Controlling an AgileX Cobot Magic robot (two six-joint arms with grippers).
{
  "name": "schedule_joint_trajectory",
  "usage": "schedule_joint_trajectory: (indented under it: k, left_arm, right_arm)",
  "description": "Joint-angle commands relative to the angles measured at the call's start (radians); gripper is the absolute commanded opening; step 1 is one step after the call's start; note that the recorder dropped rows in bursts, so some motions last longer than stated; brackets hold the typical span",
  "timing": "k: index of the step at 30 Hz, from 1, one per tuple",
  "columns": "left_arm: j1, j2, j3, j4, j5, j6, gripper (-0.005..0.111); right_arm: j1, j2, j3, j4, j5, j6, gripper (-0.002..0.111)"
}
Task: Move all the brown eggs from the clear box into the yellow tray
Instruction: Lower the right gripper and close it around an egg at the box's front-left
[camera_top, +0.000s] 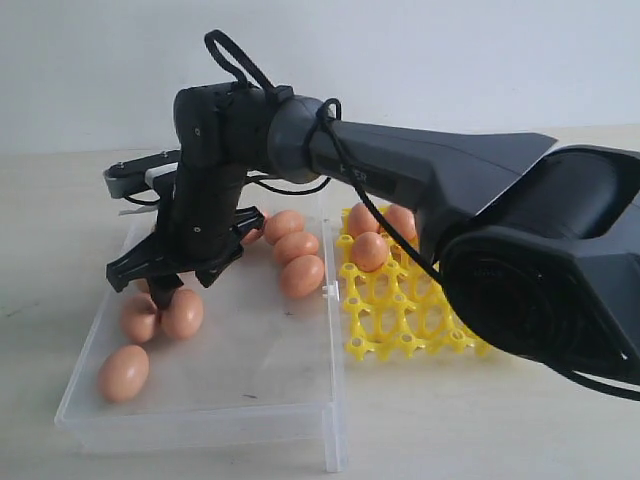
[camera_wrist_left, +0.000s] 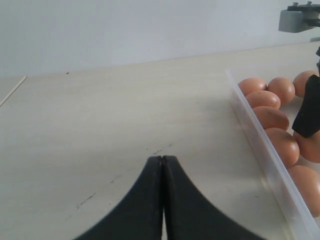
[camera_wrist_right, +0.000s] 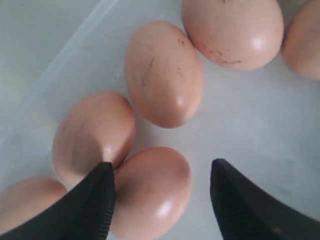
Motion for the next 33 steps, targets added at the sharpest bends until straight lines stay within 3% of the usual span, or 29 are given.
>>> schedule_joint_trajectory:
  k: [1,17,33]
  left_arm:
    - [0.001,-0.006,-0.004,-0.003,-0.014,-0.004,0.000]
    - [0.001,-0.006,-0.004,-0.003,-0.014,-0.004,0.000]
    - [0.001,-0.006,-0.004,-0.003,-0.014,-0.004,0.000]
  right_arm:
    - [-0.007,0.023,-0.043,0.002,-0.004,0.033,0.056]
    - [-0.007,0.023,-0.042,0.023,0.055,0.076,0.056]
    - [-0.007,0.059,-0.042,0.023,-0.004,0.076,0.056]
